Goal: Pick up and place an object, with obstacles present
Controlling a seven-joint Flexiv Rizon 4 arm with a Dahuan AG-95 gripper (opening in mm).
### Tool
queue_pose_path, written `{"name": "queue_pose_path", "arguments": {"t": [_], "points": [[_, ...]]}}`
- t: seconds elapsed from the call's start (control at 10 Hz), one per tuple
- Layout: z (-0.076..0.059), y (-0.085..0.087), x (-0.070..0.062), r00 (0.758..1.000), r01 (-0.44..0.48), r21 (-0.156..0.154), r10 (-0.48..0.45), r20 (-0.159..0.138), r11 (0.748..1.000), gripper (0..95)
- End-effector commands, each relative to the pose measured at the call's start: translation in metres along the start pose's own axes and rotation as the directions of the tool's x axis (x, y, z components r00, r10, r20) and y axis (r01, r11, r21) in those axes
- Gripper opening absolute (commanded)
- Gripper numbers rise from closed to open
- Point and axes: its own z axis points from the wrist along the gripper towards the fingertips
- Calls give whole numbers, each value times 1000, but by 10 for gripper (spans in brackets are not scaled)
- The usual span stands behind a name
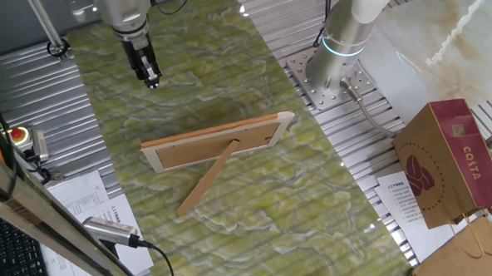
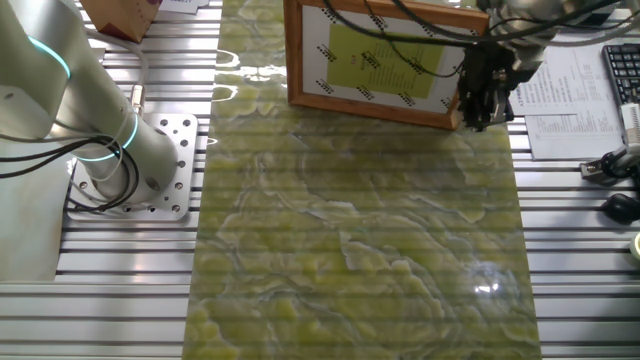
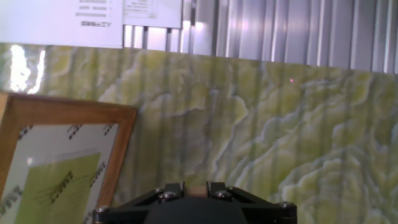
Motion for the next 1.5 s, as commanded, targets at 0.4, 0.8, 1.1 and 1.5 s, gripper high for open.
{"name": "queue_pose_path", "arguments": {"t": [0.4,0.8,1.1,1.5], "points": [[32,-60,-2,999,32,1,-32,11,999,0],[61,-80,-12,1000,27,1,-27,6,1000,0],[79,-83,-17,1000,8,4,-8,-16,1000,0],[105,-93,-14,999,-30,-1,30,-13,1000,0]]}}
